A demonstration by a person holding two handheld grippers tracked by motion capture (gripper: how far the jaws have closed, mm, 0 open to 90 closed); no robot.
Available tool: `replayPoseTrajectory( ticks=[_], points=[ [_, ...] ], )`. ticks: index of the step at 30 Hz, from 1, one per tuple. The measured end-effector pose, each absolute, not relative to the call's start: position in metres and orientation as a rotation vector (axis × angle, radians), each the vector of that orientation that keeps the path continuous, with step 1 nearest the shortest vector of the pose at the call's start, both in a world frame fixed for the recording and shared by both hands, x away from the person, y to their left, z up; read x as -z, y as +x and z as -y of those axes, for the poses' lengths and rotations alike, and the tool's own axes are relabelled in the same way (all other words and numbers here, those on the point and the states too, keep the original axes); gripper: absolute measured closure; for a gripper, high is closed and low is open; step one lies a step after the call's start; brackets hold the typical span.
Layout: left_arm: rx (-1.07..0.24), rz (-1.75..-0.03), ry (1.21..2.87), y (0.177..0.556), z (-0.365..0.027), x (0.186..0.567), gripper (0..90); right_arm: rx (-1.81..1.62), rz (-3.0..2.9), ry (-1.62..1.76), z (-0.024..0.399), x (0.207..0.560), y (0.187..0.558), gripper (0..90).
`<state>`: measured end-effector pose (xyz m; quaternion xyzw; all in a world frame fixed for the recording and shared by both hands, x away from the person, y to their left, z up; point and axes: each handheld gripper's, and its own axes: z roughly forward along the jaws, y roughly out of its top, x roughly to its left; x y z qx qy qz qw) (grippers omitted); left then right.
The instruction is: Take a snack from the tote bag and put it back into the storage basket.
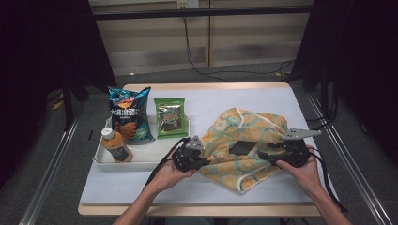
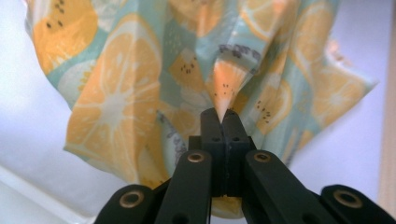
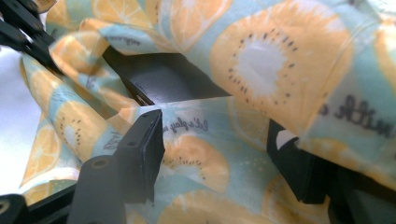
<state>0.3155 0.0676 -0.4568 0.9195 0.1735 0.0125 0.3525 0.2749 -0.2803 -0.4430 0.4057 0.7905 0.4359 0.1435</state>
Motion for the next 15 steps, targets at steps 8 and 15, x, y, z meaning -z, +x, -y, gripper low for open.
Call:
replayPoseTrajectory(
  ticks=[8,15],
  points=[
    [-0.031,-0.475,2.408,0.318,-0.06,0.471,90.0,-1.263,-2.267,1.173,0.283,0.444,0.273,36.1],
    [-0.027,-0.467,2.304,0.316,-0.067,0.458,79.3,-1.279,-2.263,1.175,0.282,0.441,0.273,38.8]
  ],
)
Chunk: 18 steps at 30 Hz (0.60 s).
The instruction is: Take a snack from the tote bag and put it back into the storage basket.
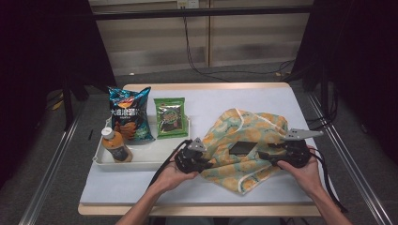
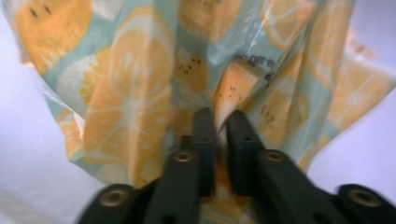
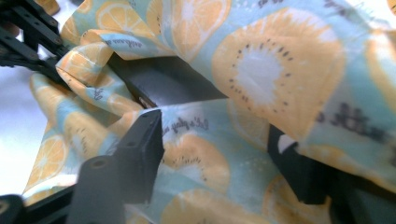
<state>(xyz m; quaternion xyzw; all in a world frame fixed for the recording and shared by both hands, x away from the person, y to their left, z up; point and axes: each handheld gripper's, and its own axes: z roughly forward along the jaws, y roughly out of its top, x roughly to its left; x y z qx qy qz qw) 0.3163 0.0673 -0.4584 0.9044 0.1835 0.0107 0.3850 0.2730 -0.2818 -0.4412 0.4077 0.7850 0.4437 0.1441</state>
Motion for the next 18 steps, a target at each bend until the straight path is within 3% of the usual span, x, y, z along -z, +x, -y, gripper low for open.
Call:
replayPoseTrajectory(
  ticks=[9,16,18],
  points=[
    [-0.042,-0.469,2.135,0.309,-0.076,0.424,71.6,-1.396,-2.279,1.094,0.275,0.426,0.27,59.2],
    [-0.027,-0.472,2.089,0.315,-0.07,0.416,66.1,-1.405,-2.304,1.04,0.264,0.419,0.282,60.8],
    [-0.048,-0.484,2.083,0.321,-0.062,0.415,63.3,-1.371,-2.341,1.034,0.256,0.422,0.294,55.4]
  ],
)
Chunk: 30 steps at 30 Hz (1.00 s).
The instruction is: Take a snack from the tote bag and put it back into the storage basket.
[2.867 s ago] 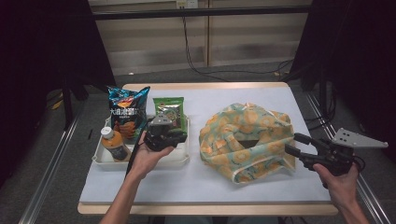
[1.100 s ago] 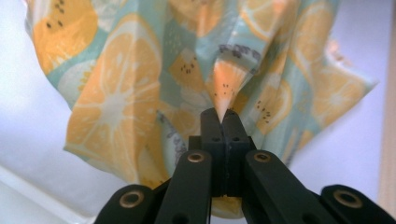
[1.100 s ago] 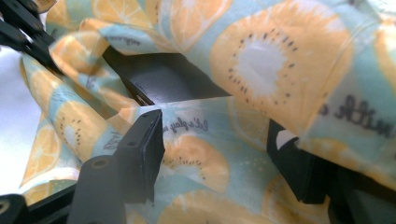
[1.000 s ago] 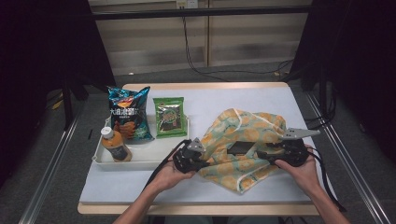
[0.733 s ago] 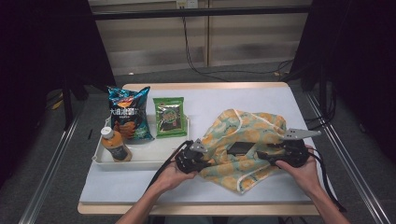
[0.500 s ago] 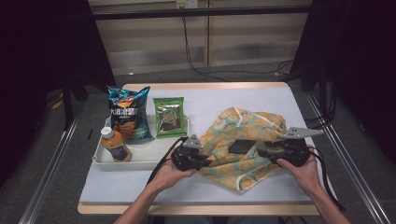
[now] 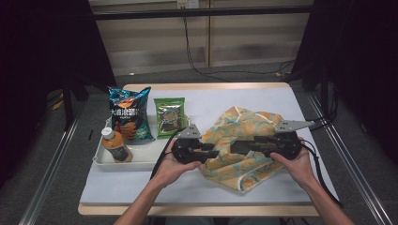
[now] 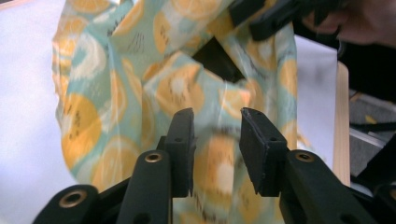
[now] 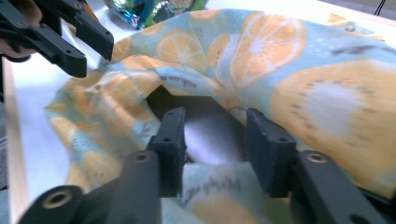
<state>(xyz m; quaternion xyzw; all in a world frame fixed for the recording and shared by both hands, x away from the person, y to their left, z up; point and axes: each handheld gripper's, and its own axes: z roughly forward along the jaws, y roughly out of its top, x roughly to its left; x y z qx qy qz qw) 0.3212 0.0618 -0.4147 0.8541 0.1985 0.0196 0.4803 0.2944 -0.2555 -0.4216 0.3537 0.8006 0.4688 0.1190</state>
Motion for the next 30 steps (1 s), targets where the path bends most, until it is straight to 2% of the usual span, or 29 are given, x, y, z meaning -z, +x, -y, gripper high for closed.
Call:
replayPoseTrajectory(
  ticks=[4,7,12,13,16,17,20,30],
  points=[
    [-0.045,-0.501,2.063,0.33,-0.051,0.415,61.3,-1.334,-2.364,1.036,0.246,0.429,0.308,47.8],
    [-0.015,-0.528,2.042,0.336,-0.043,0.417,56.4,-1.32,-2.39,1.03,0.242,0.436,0.313,43.5],
    [-0.047,-0.56,2.106,0.34,-0.025,0.429,52.0,-1.309,-2.431,0.996,0.236,0.443,0.315,30.9],
    [-0.058,-0.559,2.119,0.341,-0.025,0.433,55.3,-1.294,-2.429,0.994,0.234,0.443,0.315,27.4],
    [-0.064,-0.551,2.143,0.342,-0.027,0.439,82.0,-1.247,-2.455,0.963,0.231,0.444,0.316,24.4],
    [-0.067,-0.553,2.154,0.343,-0.029,0.438,88.0,-1.236,-2.462,0.96,0.231,0.446,0.317,22.7],
    [-0.091,-0.548,2.183,0.342,-0.037,0.437,90.0,-1.21,-2.481,0.959,0.229,0.451,0.32,19.0],
    [-0.151,-0.612,2.288,0.346,-0.054,0.45,90.0,-1.146,-2.505,0.898,0.221,0.458,0.318,17.4]
  ],
)
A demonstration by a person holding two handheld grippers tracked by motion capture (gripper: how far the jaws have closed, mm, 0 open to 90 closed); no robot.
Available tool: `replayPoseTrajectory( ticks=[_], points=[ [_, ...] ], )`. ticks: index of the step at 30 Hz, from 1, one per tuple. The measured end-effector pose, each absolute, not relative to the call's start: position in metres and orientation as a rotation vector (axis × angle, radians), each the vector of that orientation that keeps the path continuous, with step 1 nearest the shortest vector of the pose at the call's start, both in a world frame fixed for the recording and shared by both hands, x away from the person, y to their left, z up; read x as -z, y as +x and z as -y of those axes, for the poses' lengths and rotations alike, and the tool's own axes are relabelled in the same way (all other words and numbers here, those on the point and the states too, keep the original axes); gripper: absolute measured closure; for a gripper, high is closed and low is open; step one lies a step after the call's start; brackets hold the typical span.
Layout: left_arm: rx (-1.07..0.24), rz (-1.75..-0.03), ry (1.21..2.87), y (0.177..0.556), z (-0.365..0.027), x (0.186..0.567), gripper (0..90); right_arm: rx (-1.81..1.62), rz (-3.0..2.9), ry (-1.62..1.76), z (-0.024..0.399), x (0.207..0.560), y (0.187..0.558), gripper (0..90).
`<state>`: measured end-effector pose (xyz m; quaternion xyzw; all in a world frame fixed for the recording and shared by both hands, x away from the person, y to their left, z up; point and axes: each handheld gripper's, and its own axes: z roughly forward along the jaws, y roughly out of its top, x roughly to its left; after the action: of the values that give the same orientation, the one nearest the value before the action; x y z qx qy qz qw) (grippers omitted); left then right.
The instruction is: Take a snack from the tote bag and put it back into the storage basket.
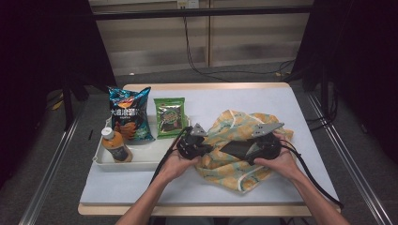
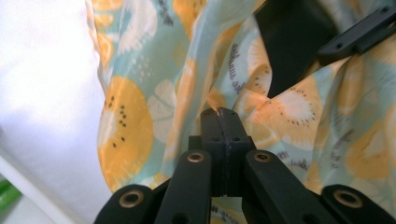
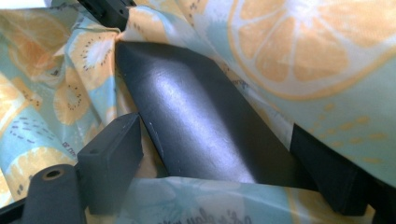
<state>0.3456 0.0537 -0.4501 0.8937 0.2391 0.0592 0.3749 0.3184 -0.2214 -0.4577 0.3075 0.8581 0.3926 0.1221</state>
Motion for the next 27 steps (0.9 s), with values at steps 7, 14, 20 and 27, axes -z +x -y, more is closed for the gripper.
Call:
replayPoseTrajectory(
  ticks=[7,14,20,27],
  points=[
    [-0.149,-0.658,2.334,0.35,-0.047,0.461,90.0,-1.086,-2.511,0.864,0.218,0.46,0.318,17.7],
    [-0.106,-0.681,2.284,0.353,-0.049,0.459,90.0,-1.044,-2.531,0.857,0.219,0.458,0.317,20.0],
    [-0.092,-0.726,2.261,0.356,-0.048,0.462,90.0,-1.063,-2.596,0.825,0.227,0.453,0.315,33.9],
    [-0.059,-0.763,2.253,0.359,-0.048,0.462,90.0,-1.086,-2.635,0.732,0.235,0.45,0.308,42.0]
  ],
)
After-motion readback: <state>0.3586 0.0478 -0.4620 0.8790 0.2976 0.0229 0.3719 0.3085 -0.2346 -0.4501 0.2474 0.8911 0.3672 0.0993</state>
